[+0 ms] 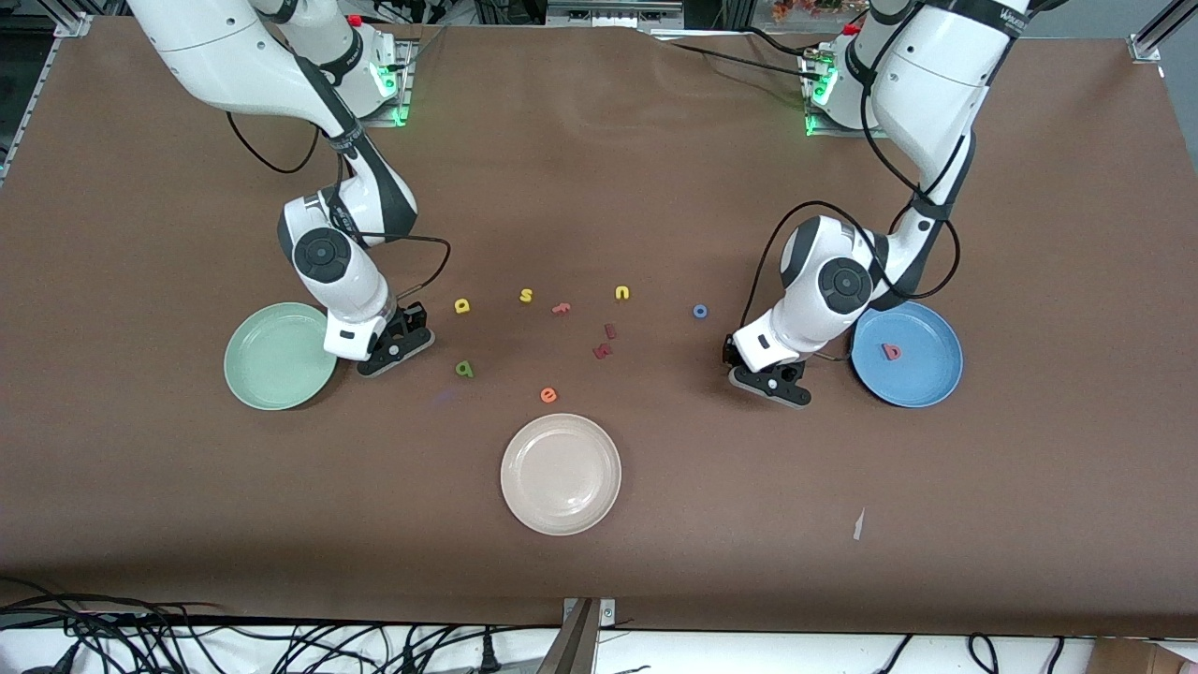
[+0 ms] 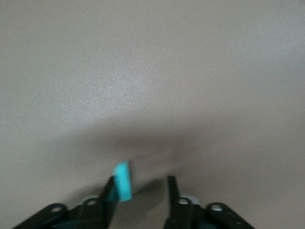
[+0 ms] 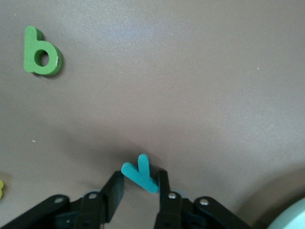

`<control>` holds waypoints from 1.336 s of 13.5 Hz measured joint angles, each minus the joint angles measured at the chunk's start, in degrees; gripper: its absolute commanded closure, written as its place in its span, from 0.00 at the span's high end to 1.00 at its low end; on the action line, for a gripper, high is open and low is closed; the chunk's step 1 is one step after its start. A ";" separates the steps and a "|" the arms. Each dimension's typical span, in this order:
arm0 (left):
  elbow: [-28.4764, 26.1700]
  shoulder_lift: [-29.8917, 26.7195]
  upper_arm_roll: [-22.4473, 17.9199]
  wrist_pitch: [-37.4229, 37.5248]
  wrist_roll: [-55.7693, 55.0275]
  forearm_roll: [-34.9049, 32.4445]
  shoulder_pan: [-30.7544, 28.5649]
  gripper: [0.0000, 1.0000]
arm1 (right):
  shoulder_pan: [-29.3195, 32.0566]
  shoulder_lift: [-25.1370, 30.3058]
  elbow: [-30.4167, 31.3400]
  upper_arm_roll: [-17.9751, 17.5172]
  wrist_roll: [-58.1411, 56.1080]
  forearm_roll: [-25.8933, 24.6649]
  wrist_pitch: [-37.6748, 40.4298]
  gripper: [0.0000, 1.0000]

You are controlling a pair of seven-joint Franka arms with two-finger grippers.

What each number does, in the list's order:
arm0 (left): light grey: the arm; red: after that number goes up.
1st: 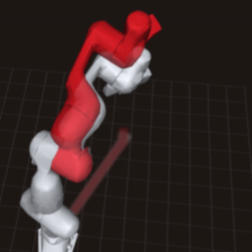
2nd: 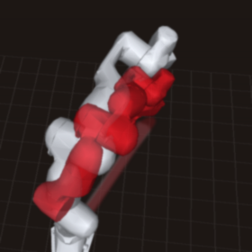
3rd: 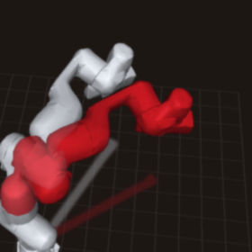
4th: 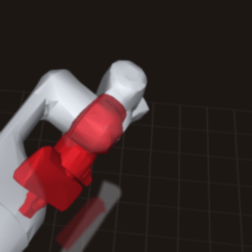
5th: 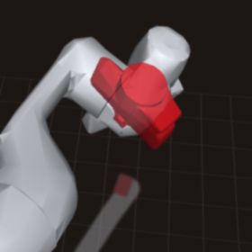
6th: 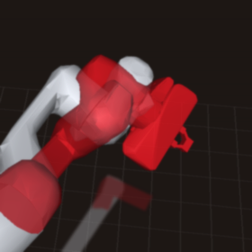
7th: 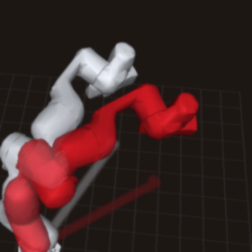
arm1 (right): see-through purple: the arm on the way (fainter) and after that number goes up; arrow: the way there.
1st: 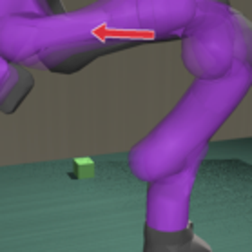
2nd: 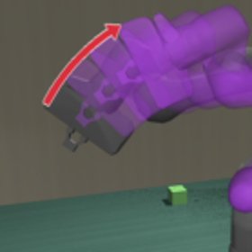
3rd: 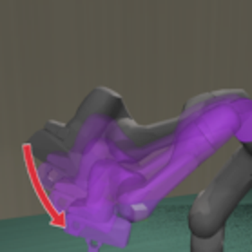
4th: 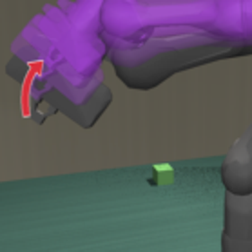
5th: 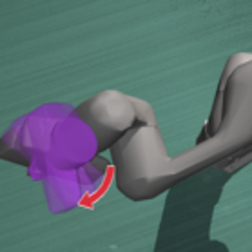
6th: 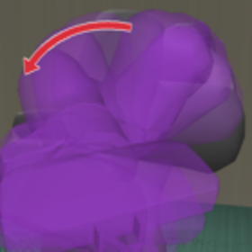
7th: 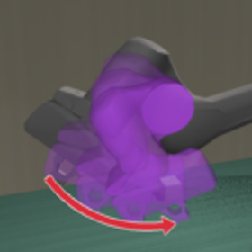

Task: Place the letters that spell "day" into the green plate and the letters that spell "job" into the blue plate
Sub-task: 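Grasp the cyan j with the left gripper while the right gripper grasps the y, then release the j over the blue plate while the right gripper releases the y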

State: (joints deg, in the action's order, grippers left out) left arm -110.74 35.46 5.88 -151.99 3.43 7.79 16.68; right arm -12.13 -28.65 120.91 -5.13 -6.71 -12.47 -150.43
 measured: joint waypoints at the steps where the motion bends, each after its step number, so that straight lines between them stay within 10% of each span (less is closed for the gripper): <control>1: 0.10 0.03 -0.14 -0.08 0.02 0.00 0.07 0.22 | 0.00 -0.01 -0.09 -0.01 0.00 0.00 0.02 0.18; 6: 0.19 0.09 -0.20 -0.10 0.03 0.00 0.12 0.08 | 0.00 0.03 -0.17 -0.07 -0.42 0.00 0.08 0.01; 18: -8.45 -17.93 -2.70 18.94 19.43 -1.48 -17.30 0.21 | 4.03 7.37 -3.58 6.67 -4.39 0.00 15.63 0.00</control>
State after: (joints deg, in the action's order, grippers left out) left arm -119.19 17.53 3.17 -133.05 22.85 6.31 -0.61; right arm -8.10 -21.28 117.33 1.54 -11.10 -12.47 -134.80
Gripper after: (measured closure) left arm 0.872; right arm 0.863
